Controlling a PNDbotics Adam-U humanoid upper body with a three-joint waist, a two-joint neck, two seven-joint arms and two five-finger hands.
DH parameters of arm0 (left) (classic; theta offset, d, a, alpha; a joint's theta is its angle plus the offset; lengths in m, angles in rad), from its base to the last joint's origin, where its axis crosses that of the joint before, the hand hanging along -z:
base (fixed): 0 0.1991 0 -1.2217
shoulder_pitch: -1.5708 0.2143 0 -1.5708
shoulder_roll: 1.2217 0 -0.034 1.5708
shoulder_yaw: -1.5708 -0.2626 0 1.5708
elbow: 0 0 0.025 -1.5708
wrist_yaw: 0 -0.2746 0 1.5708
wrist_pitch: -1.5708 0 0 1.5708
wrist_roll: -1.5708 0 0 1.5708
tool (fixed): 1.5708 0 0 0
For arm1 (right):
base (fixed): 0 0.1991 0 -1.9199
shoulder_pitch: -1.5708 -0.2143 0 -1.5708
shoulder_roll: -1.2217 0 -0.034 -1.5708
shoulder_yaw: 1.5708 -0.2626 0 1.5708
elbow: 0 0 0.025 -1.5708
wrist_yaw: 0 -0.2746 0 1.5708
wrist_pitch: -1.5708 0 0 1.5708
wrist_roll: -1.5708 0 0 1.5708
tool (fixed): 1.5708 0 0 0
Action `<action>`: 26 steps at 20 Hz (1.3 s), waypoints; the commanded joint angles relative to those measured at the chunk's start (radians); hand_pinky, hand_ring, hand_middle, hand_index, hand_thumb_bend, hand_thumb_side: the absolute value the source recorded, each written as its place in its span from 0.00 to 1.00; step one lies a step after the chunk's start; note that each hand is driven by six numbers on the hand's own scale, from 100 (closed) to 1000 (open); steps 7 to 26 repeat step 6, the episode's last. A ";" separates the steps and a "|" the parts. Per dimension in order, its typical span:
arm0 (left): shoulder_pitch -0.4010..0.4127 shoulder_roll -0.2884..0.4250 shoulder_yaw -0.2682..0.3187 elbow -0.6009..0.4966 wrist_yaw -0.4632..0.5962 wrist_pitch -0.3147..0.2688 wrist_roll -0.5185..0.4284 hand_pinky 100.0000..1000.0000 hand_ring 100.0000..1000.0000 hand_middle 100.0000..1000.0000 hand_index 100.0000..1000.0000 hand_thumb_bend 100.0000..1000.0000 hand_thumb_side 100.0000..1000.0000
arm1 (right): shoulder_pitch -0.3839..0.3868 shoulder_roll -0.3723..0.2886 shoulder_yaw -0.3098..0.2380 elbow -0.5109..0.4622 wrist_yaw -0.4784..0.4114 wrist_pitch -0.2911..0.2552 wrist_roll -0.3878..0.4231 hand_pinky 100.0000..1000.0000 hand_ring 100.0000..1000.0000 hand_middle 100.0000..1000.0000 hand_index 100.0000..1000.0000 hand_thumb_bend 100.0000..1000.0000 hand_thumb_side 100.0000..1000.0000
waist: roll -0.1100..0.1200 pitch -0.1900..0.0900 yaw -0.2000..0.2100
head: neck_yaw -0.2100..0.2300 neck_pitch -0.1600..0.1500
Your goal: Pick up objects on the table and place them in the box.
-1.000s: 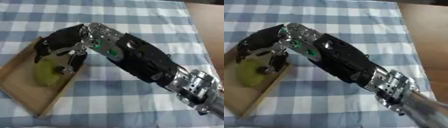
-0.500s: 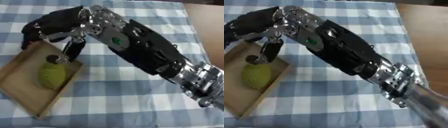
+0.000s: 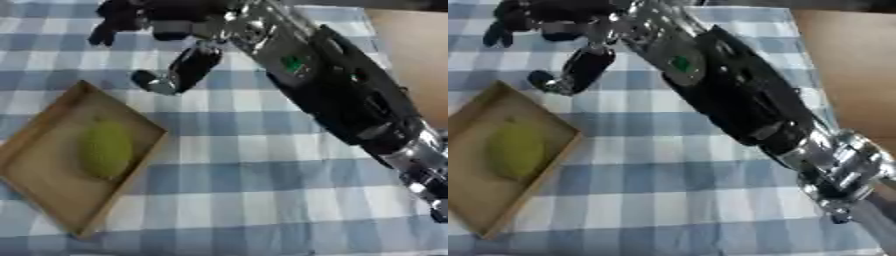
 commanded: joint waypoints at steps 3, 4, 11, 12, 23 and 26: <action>-0.018 0.017 0.006 -0.015 -0.003 0.004 0.004 0.58 0.61 0.58 0.77 0.14 0.32 | 0.047 -0.117 -0.134 -0.139 -0.081 0.076 -0.076 0.85 0.98 0.75 0.92 0.00 0.10 | 0.004 -0.016 -0.025 | 0.042 0.008; -0.025 0.015 0.001 -0.015 0.001 0.006 0.001 0.58 0.61 0.58 0.77 0.14 0.32 | 0.067 -0.140 -0.158 -0.162 -0.095 0.090 -0.091 0.85 0.97 0.76 0.91 0.00 0.08 | 0.001 -0.016 -0.031 | 0.052 0.009; -0.048 0.005 -0.009 -0.015 0.013 0.011 -0.006 0.58 0.61 0.58 0.77 0.15 0.33 | 0.110 -0.186 -0.204 -0.209 -0.124 0.119 -0.119 0.86 0.93 0.76 0.90 0.00 0.00 | -0.006 -0.015 -0.040 | 0.069 0.009; -0.048 0.005 -0.009 -0.015 0.013 0.011 -0.006 0.58 0.61 0.58 0.77 0.15 0.33 | 0.110 -0.186 -0.204 -0.209 -0.124 0.119 -0.119 0.86 0.93 0.76 0.90 0.00 0.00 | -0.006 -0.015 -0.040 | 0.069 0.009; -0.048 0.005 -0.009 -0.015 0.013 0.011 -0.006 0.58 0.61 0.58 0.77 0.15 0.33 | 0.110 -0.186 -0.204 -0.209 -0.124 0.119 -0.119 0.86 0.93 0.76 0.90 0.00 0.00 | -0.006 -0.015 -0.040 | 0.069 0.009; -0.048 0.005 -0.009 -0.015 0.013 0.011 -0.006 0.58 0.61 0.58 0.77 0.15 0.33 | 0.110 -0.186 -0.204 -0.209 -0.124 0.119 -0.119 0.86 0.93 0.76 0.90 0.00 0.00 | -0.006 -0.015 -0.040 | 0.069 0.009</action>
